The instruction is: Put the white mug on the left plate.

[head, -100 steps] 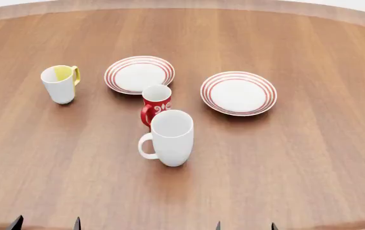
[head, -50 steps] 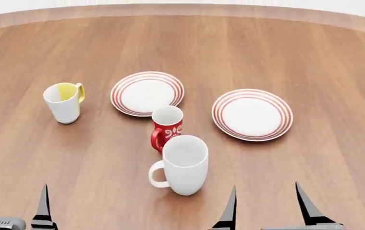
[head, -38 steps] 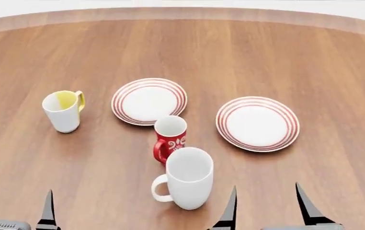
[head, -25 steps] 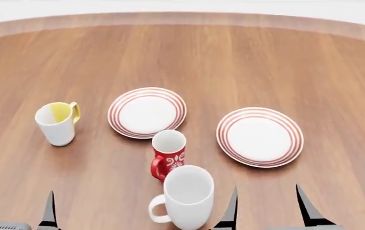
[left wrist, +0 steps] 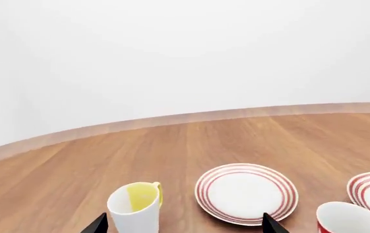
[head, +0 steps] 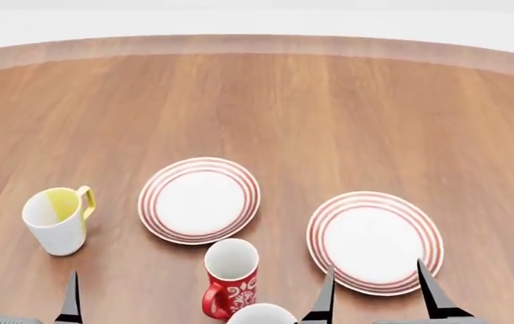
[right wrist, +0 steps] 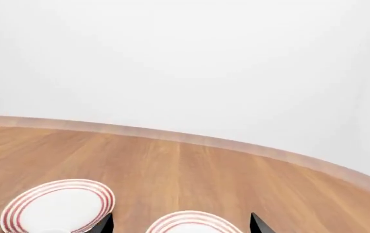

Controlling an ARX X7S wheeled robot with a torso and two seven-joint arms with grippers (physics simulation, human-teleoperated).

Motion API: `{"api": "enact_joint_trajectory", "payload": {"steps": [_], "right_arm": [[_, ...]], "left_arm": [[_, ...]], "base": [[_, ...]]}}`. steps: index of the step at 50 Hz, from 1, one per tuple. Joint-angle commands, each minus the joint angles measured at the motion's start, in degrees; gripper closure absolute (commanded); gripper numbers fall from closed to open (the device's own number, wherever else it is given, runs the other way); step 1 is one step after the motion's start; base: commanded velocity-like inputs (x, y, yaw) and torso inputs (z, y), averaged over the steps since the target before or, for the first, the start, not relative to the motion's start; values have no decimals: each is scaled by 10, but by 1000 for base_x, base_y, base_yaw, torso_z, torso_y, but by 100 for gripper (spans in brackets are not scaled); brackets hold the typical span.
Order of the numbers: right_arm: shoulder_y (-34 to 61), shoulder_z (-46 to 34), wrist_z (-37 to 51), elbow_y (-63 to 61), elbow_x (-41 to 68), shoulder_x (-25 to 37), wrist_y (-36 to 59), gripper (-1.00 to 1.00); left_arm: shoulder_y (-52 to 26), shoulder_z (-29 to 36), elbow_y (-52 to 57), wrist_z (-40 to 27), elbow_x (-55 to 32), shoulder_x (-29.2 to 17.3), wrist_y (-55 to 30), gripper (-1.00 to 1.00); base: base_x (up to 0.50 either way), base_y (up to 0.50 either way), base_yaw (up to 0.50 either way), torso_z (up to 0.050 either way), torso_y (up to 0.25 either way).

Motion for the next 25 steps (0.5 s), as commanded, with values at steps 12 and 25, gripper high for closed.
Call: {"api": "enact_joint_trajectory", "payload": {"steps": [12, 25], "right_arm": [[1, -6, 9, 0, 7, 8, -2, -100], [0, -9, 18, 2, 11, 12, -4, -100]], "left_arm": [[5, 9, 9, -10, -10, -11, 0, -100], [6, 11, 6, -11, -19, -14, 2, -100]], "base": [[355, 8, 0, 0, 1], [356, 8, 0, 0, 0]]}}
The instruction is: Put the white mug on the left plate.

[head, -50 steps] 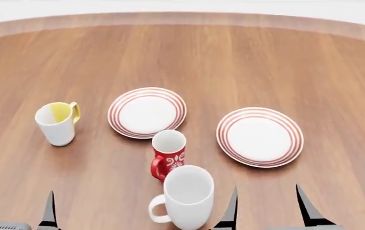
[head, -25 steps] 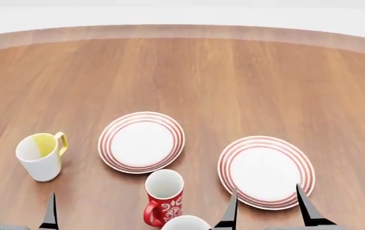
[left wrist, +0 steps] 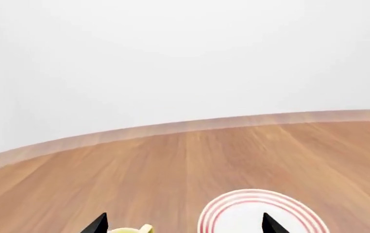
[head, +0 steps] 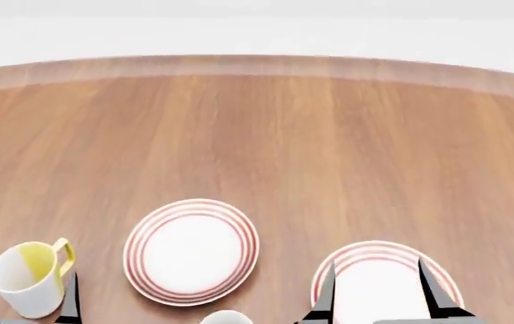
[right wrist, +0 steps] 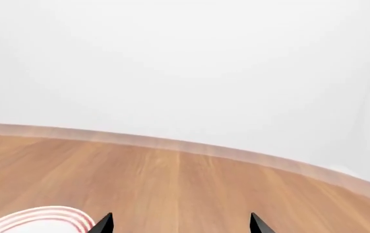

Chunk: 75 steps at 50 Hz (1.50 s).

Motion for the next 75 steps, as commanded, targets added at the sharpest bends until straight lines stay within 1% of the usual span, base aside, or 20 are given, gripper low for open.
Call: {"api": "enact_joint_trajectory", "payload": {"steps": [1, 15, 21, 24, 26, 30, 32, 34, 35, 38, 42, 47, 50, 51, 54, 57, 63, 66, 70, 75], "right_arm": [[0, -3, 8, 2, 3, 4, -3, -100], [-4, -14, 16, 0, 0, 14, -8, -100], [-3, -14, 17, -7, 5, 16, -6, -100], [-5, -9, 14, 1, 18, 14, -11, -100], [-10, 4, -16, -8, 76, 13, -2, -100], [-13, 0, -5, -6, 62, 16, -5, -100], [-14, -1, -1, -3, 58, 17, -9, -100], [-15, -2, 2, -2, 56, 18, -12, -100], [-14, -2, 3, 3, 56, 18, -17, -100], [-14, -5, 5, 10, 54, 19, -24, -100], [-16, -7, 11, 8, 50, 21, -23, -100], [-19, -10, 14, 6, 50, 24, -24, -100], [-20, -7, 16, 8, 52, 26, -27, -100], [-20, -6, 17, 8, 54, 27, -27, -100], [-17, -9, 17, 18, 52, 27, -31, -100], [-17, -13, 18, 22, 51, 27, -30, -100], [-19, -17, 17, 18, 55, 29, -34, -100], [-21, -15, 17, 15, 58, 31, -36, -100], [-20, -18, 21, 12, 56, 31, -33, -100], [-20, -20, 24, 6, 56, 33, -29, -100]], "left_arm": [[2, 3, 0, -2, -6, -3, 0, -100], [3, 10, 1, 2, -15, -7, 2, -100], [21, 34, 21, 27, 0, -30, 36, -100], [29, 38, 35, 43, -8, -42, 35, -100], [37, 42, 54, 58, -14, -57, 28, -100], [63, 39, 94, 71, -9, -88, 27, -100], [74, 35, 96, 74, 0, -99, 57, -100], [81, 26, 101, 81, -14, -107, 50, -100], [95, 22, 111, 89, -20, -119, 54, -100], [115, 17, 116, 94, -18, -129, 73, -100], [167, 12, 122, 108, 0, -160, 108, -100], [212, -11, 130, 118, -22, -178, 141, -100], [241, -19, 123, 123, -23, -183, 171, -100], [246, -12, 96, 127, -13, -178, 201, -100], [287, -13, 77, 137, -5, -184, 252, -100], [307, -18, 67, 132, 6, -184, 269, -100], [332, -20, 64, 147, -20, -194, 300, -100], [339, -17, 51, 151, -10, -194, 320, -100], [355, -23, 61, 151, -11, -201, 319, -100], [392, -32, 65, 152, -10, -207, 349, -100]], "base": [[355, 0, 0, 0, 0], [327, 0, 0, 0, 1], [0, 0, 0, 0, 0], [0, 0, 0, 0, 0], [0, 0, 0, 0, 0], [0, 0, 0, 0, 0], [0, 0, 0, 0, 0], [0, 0, 0, 0, 0], [0, 0, 0, 0, 0], [0, 0, 0, 0, 0], [0, 0, 0, 0, 0], [0, 0, 0, 0, 0], [0, 0, 0, 0, 0], [0, 0, 0, 0, 0], [0, 0, 0, 0, 0], [0, 0, 0, 0, 0], [0, 0, 0, 0, 0], [0, 0, 0, 0, 0], [0, 0, 0, 0, 0], [0, 0, 0, 0, 0]]}}
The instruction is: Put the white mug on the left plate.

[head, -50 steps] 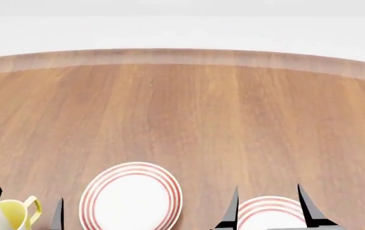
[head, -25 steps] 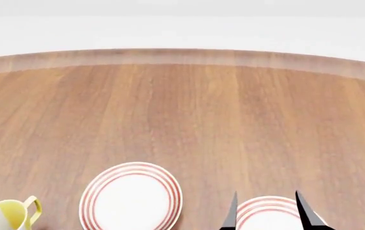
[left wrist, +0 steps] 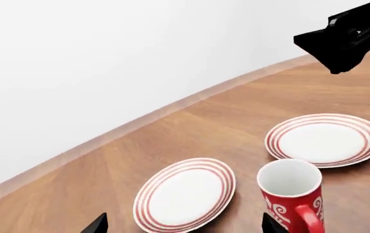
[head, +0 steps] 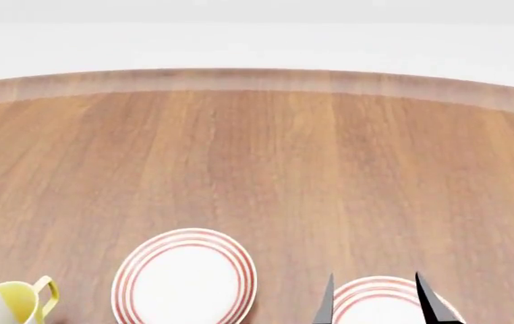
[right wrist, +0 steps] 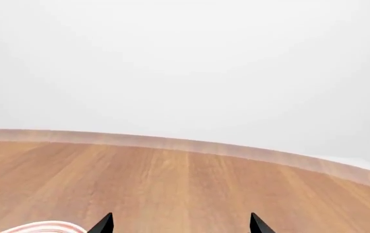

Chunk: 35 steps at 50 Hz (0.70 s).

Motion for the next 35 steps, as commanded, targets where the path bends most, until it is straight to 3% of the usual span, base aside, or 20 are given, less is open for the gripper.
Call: {"api": "enact_joint_trajectory", "payload": {"steps": [1, 12, 18, 35], "right_arm": [[1, -4, 5, -5, 2, 4, 2, -100], [-5, -7, 8, -7, 2, 7, -16, -100], [-10, -1, 15, -30, 8, 12, -1, -100], [-3, -4, 19, -31, 15, 15, 5, -100]], "left_arm": [[67, -15, 2, 8, -4, -16, 57, -100], [97, -16, -59, 7, 0, 3, 137, -100], [95, 17, -112, 30, 23, 12, 174, -100], [15, 110, -182, 82, 64, 39, 151, -100]], "base": [[0, 0, 0, 0, 0], [0, 0, 0, 0, 0], [0, 0, 0, 0, 0], [0, 0, 0, 0, 0]]}}
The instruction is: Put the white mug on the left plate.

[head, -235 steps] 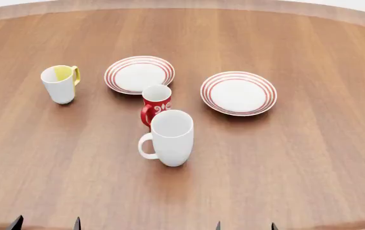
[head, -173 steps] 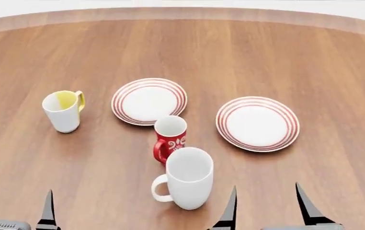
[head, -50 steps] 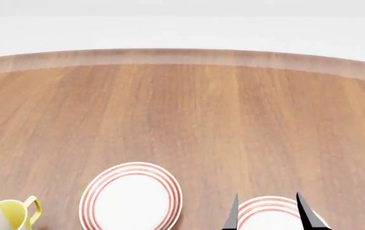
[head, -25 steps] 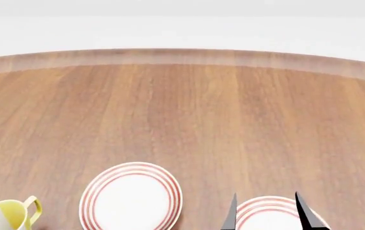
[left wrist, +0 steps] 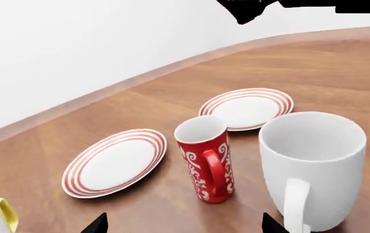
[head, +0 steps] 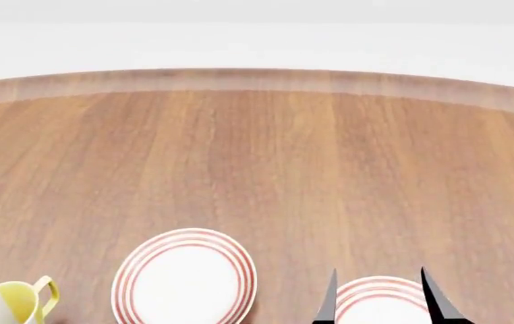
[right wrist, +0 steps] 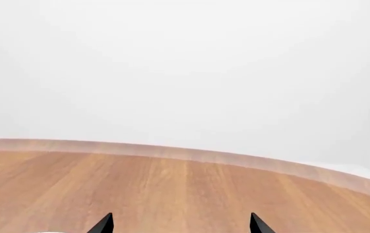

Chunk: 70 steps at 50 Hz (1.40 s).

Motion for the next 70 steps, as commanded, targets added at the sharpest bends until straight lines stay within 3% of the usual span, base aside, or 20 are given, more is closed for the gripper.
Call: {"api": "enact_joint_trajectory", "payload": {"steps": [1, 8, 11, 13, 17, 27, 45, 70], "right_arm": [[1, -2, 3, -5, 5, 3, 3, -100], [1, -4, 3, 0, 5, 5, 2, -100], [2, -3, 4, -4, 8, 7, 4, -100], [2, -1, 6, -9, 10, 7, 7, -100], [2, -4, 8, -14, 10, 9, 13, -100], [-1, 6, 2, -24, 33, 13, 13, -100], [6, -2, 11, -36, 30, 17, 25, -100], [9, -4, 18, -27, 33, 20, 19, -100]], "left_arm": [[-36, 54, -51, 32, 27, 17, 6, -100], [-53, 73, -72, 43, 34, 25, 4, -100], [-38, 72, -17, 46, 30, 11, -36, -100], [-60, 88, -71, 55, 41, 21, -11, -100], [-72, 97, -57, 74, 25, 16, -39, -100], [-92, 122, -103, 92, 14, 33, 29, -100], [-161, 155, -222, 126, 7, 58, 26, -100], [-207, 168, -261, 130, 21, 68, 4, -100]], "base": [[0, 0, 0, 0, 0], [0, 0, 0, 0, 0], [0, 0, 0, 0, 0], [0, 0, 0, 0, 0], [0, 0, 0, 0, 0], [0, 0, 0, 0, 0], [0, 0, 0, 0, 0], [0, 0, 0, 0, 0]]}}
